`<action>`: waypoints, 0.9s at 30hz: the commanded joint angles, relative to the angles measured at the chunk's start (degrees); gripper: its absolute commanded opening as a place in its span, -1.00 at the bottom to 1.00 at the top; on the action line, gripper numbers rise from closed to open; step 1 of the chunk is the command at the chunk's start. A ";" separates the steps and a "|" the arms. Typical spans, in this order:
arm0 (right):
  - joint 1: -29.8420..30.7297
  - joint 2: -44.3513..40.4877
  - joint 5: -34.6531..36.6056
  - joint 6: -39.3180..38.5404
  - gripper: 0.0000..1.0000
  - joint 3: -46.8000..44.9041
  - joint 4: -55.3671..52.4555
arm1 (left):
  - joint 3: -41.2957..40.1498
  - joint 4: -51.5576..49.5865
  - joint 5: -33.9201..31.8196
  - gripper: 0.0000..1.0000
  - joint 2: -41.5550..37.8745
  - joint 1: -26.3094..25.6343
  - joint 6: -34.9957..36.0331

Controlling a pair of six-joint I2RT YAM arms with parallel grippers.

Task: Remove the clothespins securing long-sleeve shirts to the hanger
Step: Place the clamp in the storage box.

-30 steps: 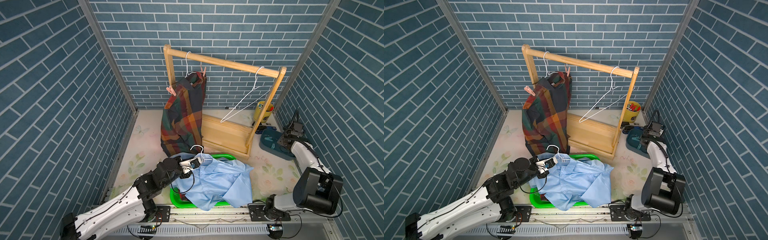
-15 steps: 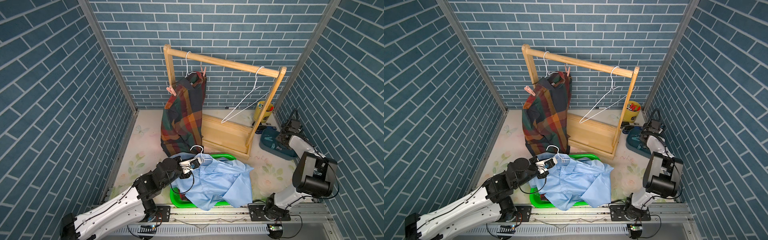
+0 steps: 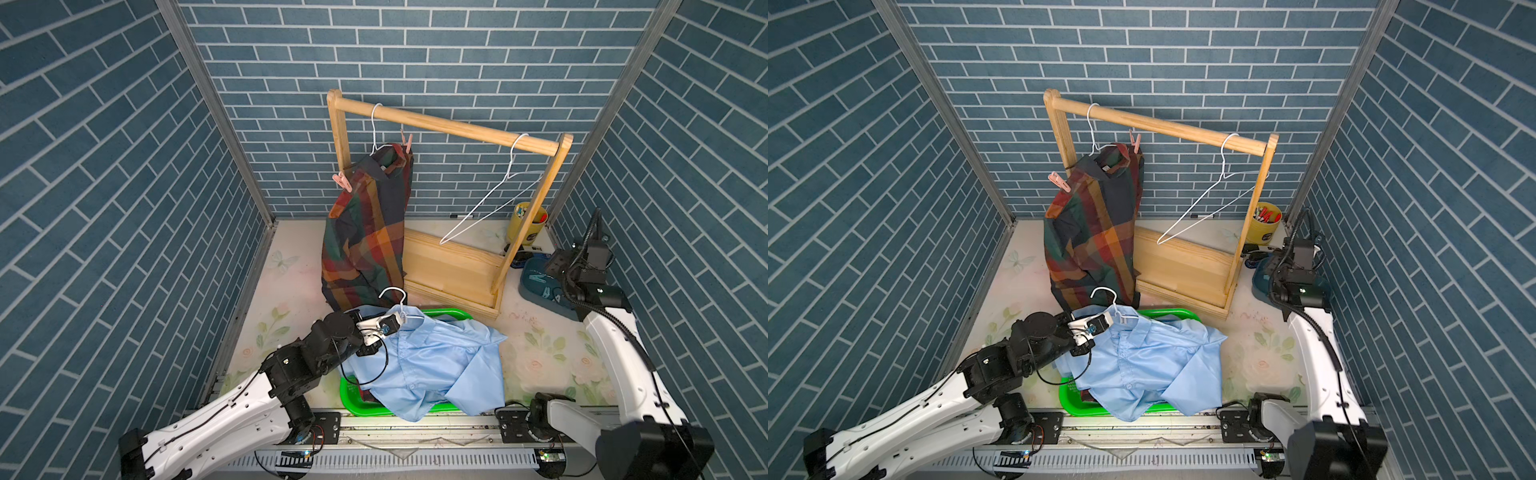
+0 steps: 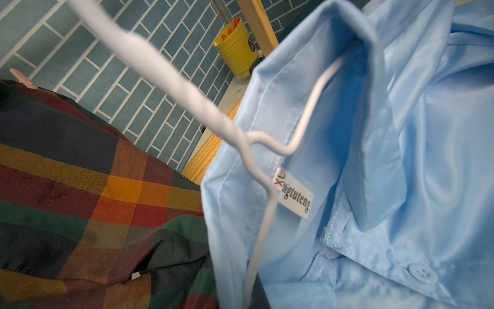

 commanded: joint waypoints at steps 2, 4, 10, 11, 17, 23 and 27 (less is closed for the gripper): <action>10.05 -7.56 -6.89 -8.29 0.35 -6.90 -4.05 | 2.25 -2.82 1.46 -1.00 1.59 -0.29 0.68; 14.01 -10.59 -13.36 -10.93 0.36 -9.31 -4.68 | 3.00 -4.46 3.36 -1.00 2.98 -0.30 1.81; 24.81 -17.98 -32.86 -17.42 0.51 -11.03 -4.37 | 6.39 -4.38 5.44 -1.00 7.00 0.09 3.85; 26.64 -18.43 -34.32 -18.33 0.51 -10.60 -4.54 | 6.69 -4.19 5.64 -1.00 7.54 0.28 3.94; 35.95 -16.84 -36.79 -24.06 0.54 -6.07 -9.11 | 8.41 -3.76 6.49 -1.00 10.88 1.17 4.47; 47.53 -12.11 -30.58 -27.78 0.51 -2.29 -14.92 | 9.92 -3.41 7.43 -1.00 12.39 2.68 4.64; 49.11 -9.99 -28.65 -29.00 0.49 -3.85 -13.38 | 10.97 -3.98 8.36 -1.00 12.13 2.87 4.38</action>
